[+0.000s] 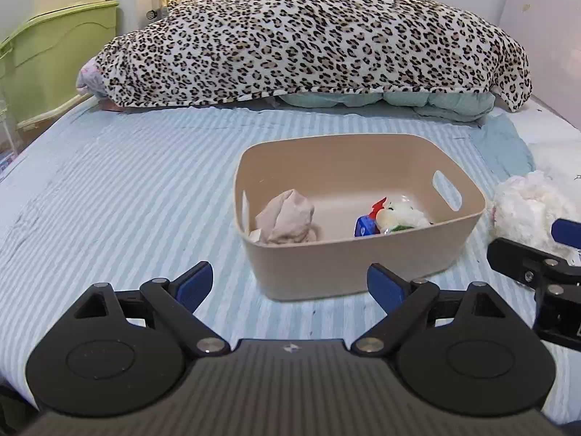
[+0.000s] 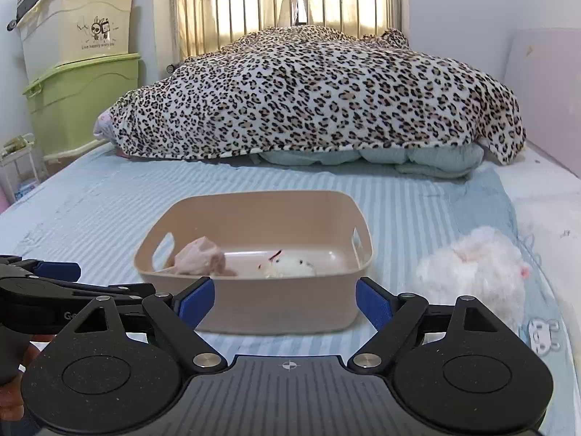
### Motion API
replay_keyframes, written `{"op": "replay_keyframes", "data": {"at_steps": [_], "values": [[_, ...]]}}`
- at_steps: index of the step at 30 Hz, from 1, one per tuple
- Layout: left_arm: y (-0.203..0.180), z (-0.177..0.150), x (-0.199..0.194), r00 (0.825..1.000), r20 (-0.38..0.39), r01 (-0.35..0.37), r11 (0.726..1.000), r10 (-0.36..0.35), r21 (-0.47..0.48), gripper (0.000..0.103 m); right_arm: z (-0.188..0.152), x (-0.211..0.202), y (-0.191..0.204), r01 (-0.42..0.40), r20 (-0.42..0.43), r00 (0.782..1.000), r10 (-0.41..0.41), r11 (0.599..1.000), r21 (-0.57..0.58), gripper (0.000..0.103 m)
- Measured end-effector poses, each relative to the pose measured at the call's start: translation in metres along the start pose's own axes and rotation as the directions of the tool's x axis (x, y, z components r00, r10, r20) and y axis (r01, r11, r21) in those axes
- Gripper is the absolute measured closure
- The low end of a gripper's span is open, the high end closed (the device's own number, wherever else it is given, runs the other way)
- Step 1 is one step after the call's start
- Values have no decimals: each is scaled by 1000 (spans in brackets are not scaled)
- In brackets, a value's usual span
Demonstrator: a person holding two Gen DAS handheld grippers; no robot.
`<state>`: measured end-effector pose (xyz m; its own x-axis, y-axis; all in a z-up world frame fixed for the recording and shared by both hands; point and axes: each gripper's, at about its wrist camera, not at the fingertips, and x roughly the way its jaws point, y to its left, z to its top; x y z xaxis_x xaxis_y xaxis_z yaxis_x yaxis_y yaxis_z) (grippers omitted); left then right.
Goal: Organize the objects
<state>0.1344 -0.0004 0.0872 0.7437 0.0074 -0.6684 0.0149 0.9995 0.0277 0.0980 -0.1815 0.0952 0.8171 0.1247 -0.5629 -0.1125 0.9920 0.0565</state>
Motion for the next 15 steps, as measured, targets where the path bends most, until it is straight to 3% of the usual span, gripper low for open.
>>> {"op": "replay_keyframes", "data": {"at_steps": [8, 15], "values": [[13, -21, -31, 1000, -16, 5, 1000, -6, -12, 11, -22, -34, 1, 9, -1, 1000, -9, 1000, 13, 17], [13, -40, -53, 1000, 3, -9, 999, 9, 44, 11, -40, -53, 3, 2, -17, 1000, -2, 1000, 6, 17]]}}
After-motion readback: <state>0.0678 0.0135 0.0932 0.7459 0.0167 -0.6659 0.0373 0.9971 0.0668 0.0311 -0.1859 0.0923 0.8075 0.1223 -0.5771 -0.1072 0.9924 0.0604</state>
